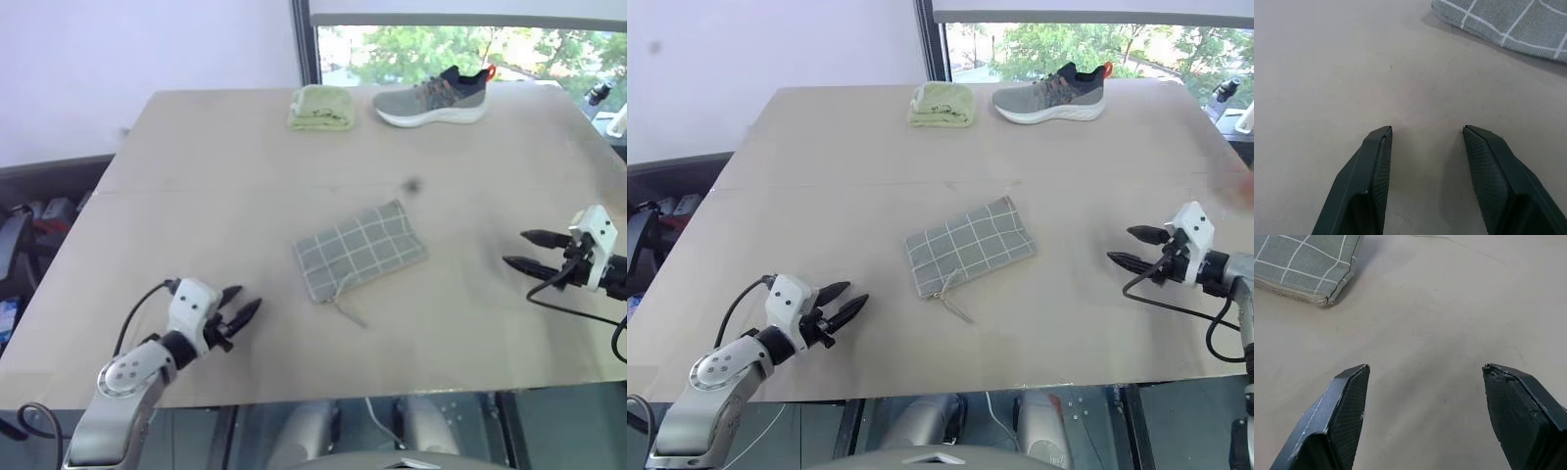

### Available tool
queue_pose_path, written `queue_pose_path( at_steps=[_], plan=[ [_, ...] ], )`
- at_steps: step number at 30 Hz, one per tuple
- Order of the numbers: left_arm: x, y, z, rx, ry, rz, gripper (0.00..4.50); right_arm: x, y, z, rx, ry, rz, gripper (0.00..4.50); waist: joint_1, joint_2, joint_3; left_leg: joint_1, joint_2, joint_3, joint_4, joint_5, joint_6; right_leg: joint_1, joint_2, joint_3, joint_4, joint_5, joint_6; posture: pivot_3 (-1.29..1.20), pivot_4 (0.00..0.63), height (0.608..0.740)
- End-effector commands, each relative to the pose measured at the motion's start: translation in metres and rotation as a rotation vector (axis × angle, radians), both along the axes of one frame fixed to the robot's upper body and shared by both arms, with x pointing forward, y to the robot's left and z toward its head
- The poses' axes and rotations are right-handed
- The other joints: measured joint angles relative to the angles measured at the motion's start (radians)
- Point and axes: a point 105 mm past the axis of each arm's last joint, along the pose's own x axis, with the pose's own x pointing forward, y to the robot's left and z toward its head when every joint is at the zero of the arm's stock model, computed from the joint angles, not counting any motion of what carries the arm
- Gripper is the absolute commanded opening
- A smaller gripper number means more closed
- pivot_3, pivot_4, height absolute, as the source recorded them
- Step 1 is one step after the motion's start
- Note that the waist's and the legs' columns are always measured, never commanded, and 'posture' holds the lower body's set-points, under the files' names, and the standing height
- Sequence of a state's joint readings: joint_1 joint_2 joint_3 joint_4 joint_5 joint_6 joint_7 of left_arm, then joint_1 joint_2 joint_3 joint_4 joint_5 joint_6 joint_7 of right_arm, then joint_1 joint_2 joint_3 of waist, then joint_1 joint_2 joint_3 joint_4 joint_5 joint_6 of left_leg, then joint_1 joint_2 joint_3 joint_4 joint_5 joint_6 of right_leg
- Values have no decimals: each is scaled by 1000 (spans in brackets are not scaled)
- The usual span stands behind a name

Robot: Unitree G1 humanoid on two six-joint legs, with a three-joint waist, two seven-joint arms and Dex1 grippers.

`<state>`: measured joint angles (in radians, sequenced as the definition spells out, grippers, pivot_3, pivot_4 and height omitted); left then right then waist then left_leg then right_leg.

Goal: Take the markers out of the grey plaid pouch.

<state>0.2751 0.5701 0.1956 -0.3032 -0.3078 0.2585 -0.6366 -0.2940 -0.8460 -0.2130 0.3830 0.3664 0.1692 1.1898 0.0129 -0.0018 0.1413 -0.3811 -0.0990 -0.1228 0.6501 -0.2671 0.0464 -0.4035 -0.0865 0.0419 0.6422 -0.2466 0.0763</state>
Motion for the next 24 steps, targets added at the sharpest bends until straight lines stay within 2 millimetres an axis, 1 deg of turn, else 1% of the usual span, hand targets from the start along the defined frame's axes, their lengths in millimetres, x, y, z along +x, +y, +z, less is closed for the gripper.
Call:
queue_pose_path(
  at_steps=[1, 4, 12, 19, 22, 24],
  plan=[
    [-7, 5, -2, 2, 12, 18, 2336, 3, -6, 15, -21, -49, 1, 3749, 0, 0, 0, 0, 0, 0, 0, 0, 0, 0, 0, 0, 0, 0, 0, 0, 150, 740],
    [-12, 10, -1, -1, 16, 34, 2336, 2, -10, 15, -31, -44, -2, 3749, -2, 0, 0, 0, 0, 1, 0, 0, 0, 0, 0, 1, 0, 0, 0, 0, 150, 740],
    [-11, 9, 1, -3, 11, 14, 2336, 0, -12, 14, -32, -38, -3, 3749, -1, 0, 0, 0, 0, 1, 0, 0, 0, 0, 0, 0, 0, 0, 0, 0, 150, 740],
    [-8, 7, 9, 22, -17, -22, 2336, -6, -14, 12, -31, -34, -10, 3749, 0, 0, 0, 0, 0, 0, 0, 0, 0, 0, 0, 0, 0, 0, 0, 0, 150, 740],
    [-8, 5, 11, 50, -30, -59, 2336, -9, -13, 11, -27, -28, -5, 3749, 0, 0, 0, 0, 0, 0, 0, 0, 0, 0, 0, 0, 0, 0, 0, 0, 150, 740],
    [-9, -3, 14, 105, -58, -133, 2336, -16, -4, 11, 23, -11, 27, 3749, 0, 0, 0, 0, 0, 1, 0, 0, 0, 0, 0, 0, 0, 0, 0, 0, 150, 740]
  ],
)
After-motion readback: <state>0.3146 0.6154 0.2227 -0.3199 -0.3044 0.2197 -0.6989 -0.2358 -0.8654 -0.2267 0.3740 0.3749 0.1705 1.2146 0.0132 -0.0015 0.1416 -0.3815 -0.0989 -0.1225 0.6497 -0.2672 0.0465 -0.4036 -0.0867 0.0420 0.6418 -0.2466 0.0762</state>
